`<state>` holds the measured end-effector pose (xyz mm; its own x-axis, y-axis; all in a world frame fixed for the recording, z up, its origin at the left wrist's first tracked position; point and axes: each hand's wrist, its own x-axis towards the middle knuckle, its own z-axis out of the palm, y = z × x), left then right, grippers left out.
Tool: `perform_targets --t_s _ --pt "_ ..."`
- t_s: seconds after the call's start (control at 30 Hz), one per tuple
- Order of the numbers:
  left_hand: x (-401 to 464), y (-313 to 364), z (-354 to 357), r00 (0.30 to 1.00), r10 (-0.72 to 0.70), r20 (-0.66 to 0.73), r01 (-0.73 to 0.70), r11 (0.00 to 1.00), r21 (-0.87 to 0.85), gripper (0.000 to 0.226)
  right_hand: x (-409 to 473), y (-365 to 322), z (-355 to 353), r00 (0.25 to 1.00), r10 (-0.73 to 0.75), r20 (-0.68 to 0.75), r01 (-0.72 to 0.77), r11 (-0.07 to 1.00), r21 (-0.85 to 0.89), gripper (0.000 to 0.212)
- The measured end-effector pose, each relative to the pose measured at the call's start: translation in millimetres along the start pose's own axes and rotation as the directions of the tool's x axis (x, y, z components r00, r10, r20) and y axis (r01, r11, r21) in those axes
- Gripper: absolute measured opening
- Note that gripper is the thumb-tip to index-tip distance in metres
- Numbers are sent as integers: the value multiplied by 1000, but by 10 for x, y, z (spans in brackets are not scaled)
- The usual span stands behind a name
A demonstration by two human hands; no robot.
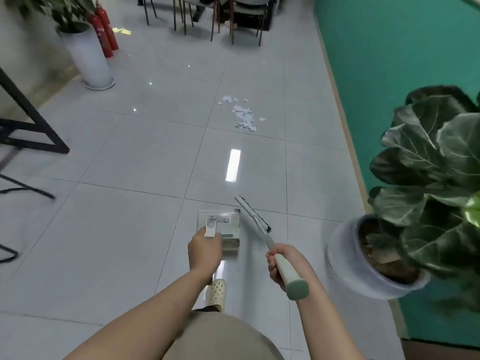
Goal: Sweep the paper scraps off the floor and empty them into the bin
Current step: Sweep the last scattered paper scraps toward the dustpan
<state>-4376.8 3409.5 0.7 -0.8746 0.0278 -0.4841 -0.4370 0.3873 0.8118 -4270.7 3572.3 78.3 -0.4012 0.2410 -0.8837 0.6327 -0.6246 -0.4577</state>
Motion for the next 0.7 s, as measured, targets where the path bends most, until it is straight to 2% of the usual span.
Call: perform_targets --t_s 0.07,0.1,0.17,0.23,0.33,0.43,0.5,0.57,0.63,0.7 --pt "553 525 282 1000 -26 8 26 1000 -1 23 250 -565 -1 1000 -12 -17 13 998 66 9" --pt "797 793 427 999 -32 8 32 999 1 18 360 -827 0 999 -26 -30 29 993 116 7" --pt "1251 1258 726 999 -49 -3 49 999 2 40 581 -1299 1 998 -41 -56 53 974 221 2" --pt "1680 1588 1016 998 -60 27 60 998 32 64 832 -1768 13 998 -40 -50 54 947 317 10" --pt "2335 1894 1427 998 -31 48 28 997 66 72 1288 -2548 48 998 -53 -33 62 897 437 11" --pt "2813 2380 1733 1000 8 23 -9 998 59 61 1871 -3350 54 999 8 -33 9 868 496 17" --pt "3208 2704 1947 1000 7 -10 -7 999 36 42 2280 -3883 43 997 55 49 -73 788 611 21" --pt "3623 3049 2133 998 13 -53 -11 999 47 17 2668 -4434 37 989 84 122 -146 695 704 15" --pt "4001 3409 2225 996 13 -86 -9 999 45 16 2984 -5008 79 983 131 125 -180 628 757 8" --pt "4393 3762 2276 994 -1 -114 6 999 43 16 3310 -5556 175 982 179 65 -162 609 776 13"
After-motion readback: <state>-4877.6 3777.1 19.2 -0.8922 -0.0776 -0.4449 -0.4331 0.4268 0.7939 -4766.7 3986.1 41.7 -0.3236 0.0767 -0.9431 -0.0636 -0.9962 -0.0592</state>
